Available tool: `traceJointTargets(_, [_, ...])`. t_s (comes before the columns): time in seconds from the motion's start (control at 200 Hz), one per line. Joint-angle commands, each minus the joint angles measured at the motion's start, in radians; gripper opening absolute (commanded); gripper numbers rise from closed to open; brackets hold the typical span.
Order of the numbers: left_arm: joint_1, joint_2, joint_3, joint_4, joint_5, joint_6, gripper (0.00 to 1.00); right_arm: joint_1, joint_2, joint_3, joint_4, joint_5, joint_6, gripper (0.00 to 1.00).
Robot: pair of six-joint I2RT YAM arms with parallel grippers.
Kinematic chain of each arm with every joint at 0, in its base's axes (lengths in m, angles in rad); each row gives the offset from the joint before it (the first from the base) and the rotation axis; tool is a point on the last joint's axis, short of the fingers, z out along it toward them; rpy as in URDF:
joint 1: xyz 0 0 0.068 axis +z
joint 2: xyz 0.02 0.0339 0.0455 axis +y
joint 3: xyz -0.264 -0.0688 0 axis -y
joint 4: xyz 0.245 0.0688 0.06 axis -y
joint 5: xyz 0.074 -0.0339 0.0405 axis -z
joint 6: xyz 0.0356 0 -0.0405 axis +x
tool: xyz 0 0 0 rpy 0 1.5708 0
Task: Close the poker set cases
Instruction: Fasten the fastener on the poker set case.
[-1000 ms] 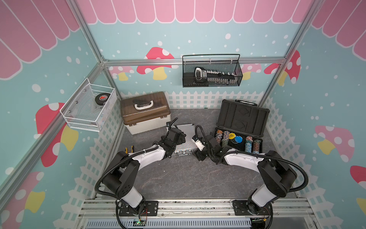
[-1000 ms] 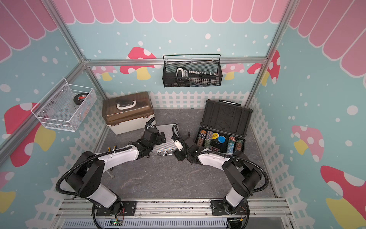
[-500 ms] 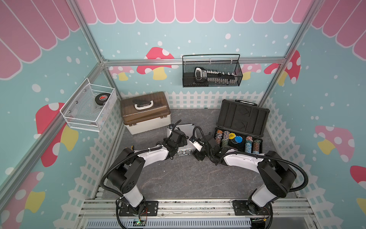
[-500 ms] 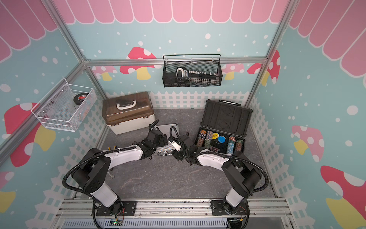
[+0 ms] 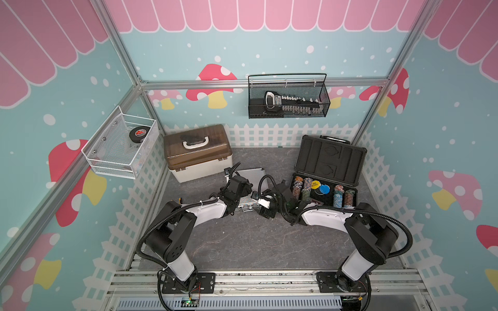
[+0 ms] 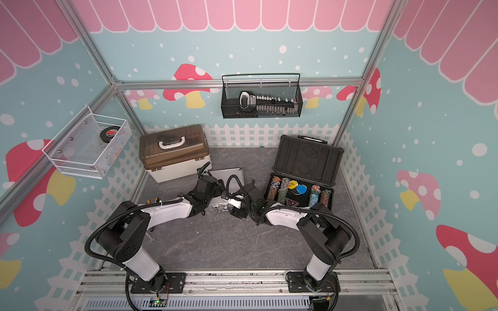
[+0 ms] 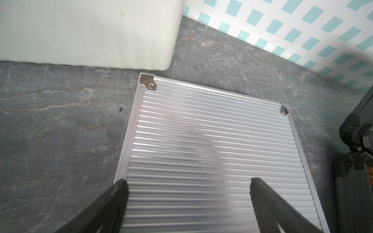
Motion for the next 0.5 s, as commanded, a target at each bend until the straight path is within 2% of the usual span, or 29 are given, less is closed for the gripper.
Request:
traceJointTargets(0.0, [0.015, 0.024, -0.051, -0.07, 0.037, -0.057, 0.94, 0.019, 0.029, 0.033, 0.032, -0.015, -0.094, 0.79])
traceJointTargets(0.495, [0.021, 0.027, -0.071, -0.071, 0.053, -0.091, 0.85, 0.053, 0.109, 0.059, 0.097, 0.029, -0.122, 0.8])
